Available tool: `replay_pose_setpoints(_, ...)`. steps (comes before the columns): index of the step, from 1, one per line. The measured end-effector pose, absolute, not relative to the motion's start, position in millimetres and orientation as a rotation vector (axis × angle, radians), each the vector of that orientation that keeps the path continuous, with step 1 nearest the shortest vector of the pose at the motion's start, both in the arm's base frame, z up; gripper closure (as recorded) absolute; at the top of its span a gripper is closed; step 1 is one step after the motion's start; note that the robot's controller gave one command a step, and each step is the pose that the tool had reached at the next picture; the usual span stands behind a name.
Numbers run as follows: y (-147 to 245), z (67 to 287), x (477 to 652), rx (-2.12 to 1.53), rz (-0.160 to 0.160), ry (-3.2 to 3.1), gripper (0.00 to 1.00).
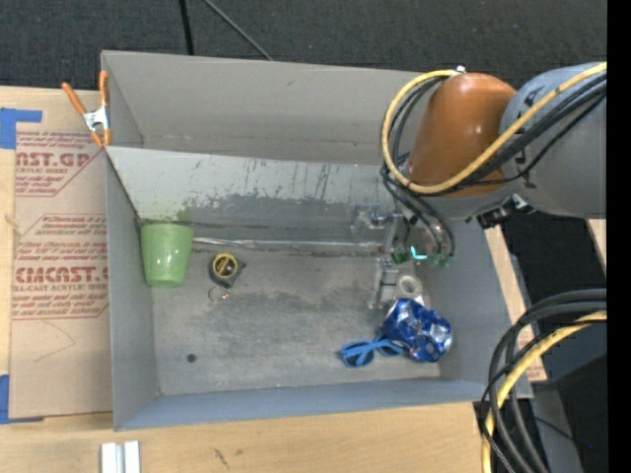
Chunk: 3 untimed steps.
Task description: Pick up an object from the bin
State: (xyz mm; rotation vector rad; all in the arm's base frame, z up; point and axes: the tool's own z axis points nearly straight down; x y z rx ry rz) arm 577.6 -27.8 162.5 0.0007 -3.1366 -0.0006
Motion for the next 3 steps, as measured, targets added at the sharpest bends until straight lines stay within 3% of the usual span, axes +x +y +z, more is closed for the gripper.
replay_pose_setpoints(1, -115.6, 85.5, 510.3, 0.235, 0.001, -3.125, 0.0)
replay_pose_setpoints(2, -111.4, 88.4, 513.8, 0.243, -0.002, -3.133, 1.0)
replay_pose_setpoints(3, -85.9, 219.9, 511.5, 0.312, 0.003, -3.136, 1.0)
